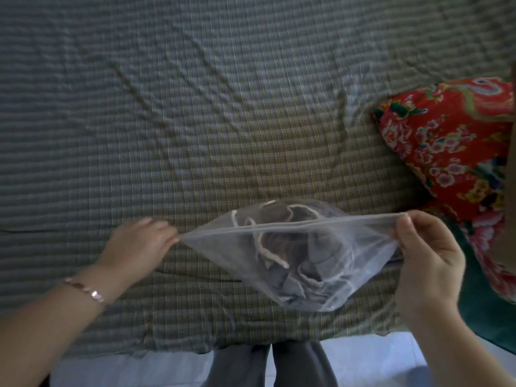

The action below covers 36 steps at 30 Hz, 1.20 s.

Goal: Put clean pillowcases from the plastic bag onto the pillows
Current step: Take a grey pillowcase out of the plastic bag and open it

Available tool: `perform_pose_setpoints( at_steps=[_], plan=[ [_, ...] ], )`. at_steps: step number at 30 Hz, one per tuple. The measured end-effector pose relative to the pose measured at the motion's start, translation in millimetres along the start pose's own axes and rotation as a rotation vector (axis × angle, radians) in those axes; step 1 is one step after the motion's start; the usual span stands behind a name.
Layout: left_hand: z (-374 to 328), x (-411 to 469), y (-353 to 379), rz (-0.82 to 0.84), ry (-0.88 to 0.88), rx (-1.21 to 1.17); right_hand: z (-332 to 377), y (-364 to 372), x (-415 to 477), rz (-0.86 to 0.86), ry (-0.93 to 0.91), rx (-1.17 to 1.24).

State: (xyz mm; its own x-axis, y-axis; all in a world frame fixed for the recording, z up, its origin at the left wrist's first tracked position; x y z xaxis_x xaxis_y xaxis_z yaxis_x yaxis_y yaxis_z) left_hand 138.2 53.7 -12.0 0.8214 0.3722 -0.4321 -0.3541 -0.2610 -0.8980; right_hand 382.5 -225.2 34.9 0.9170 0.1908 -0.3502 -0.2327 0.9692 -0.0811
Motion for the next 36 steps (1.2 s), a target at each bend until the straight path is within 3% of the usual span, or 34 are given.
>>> perform_pose_setpoints(
  at_steps=[4,7,10,12,15,18,21,23,26,28,31,33,36],
  plan=[
    [-2.0,-5.3,12.5,0.086,-0.103,0.022,-12.1,27.5,-2.3,0.199,0.087,-0.018],
    [-35.4,8.1,18.7,0.131,-0.049,-0.125,-24.7,51.1,-15.6,0.357,0.191,0.043],
    [-72.8,31.7,-1.2,0.101,0.008,-0.307,-31.2,53.2,-22.5,0.345,0.304,0.135],
    [-84.6,37.1,-7.3,0.114,-0.034,-0.438,-30.9,38.6,-19.2,0.244,0.295,0.061],
    [-98.2,27.9,-30.5,0.01,-0.076,-0.713,-10.3,19.6,-7.9,0.1,0.147,-0.174],
    [-87.5,20.4,-59.3,-0.153,-0.211,-1.076,26.2,35.8,0.2,0.072,-0.097,-0.309],
    [-92.8,31.2,-52.4,0.086,-0.229,-1.191,58.2,64.8,-11.4,0.006,-0.433,-0.698],
    [-92.6,35.4,-33.5,0.189,-0.305,-1.266,53.7,101.0,-31.8,0.227,-0.613,-0.807],
    [-69.5,35.5,-10.3,0.145,-0.542,-1.363,10.0,137.0,-59.3,0.562,-0.697,-1.088],
    [-59.2,36.5,-8.5,0.154,-0.564,-1.417,-20.7,143.8,-57.8,0.644,-0.651,-1.252],
    [-63.2,43.2,-15.3,0.219,-0.442,-1.587,-36.3,150.4,-49.4,0.613,-0.718,-1.25],
    [-63.1,47.3,-25.6,0.179,-0.382,-1.472,-33.9,156.4,-43.1,0.542,-0.762,-1.259],
    [-58.0,55.9,-57.2,-0.092,-0.191,-1.051,-33.8,164.2,-32.8,0.579,-0.79,-1.289]
  ],
)
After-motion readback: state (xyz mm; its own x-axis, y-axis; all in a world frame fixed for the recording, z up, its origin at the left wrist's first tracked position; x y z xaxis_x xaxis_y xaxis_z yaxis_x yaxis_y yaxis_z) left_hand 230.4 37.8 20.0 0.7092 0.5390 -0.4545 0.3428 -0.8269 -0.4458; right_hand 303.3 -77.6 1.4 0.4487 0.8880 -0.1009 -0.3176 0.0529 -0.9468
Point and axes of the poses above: each hand's wrist, its own x-axis towards the middle knuckle, its own y-axis out of the palm, z = x × y, the point moved 8 cm from there along x, towards the middle knuckle, and after that the axes turned 4 degrees about z, right-handed, at the moved point
